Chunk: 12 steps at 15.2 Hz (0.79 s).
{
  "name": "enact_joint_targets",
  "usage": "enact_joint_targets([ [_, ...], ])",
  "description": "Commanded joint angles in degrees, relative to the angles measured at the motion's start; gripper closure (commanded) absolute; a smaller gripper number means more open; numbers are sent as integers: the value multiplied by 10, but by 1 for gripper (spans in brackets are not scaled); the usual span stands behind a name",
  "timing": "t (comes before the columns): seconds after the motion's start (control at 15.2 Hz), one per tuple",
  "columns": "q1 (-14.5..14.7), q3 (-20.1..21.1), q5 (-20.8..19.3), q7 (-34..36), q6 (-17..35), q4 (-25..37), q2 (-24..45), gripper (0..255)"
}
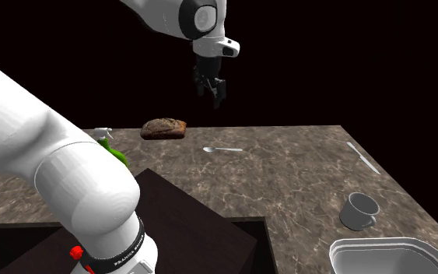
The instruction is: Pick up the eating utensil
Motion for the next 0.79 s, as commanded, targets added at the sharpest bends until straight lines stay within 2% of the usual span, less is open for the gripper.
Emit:
enact_joint_targets([
  [0.0,-2,10,7,28,35,6,42,0],
  [0.73,-6,31,15,157,202,80,292,0],
])
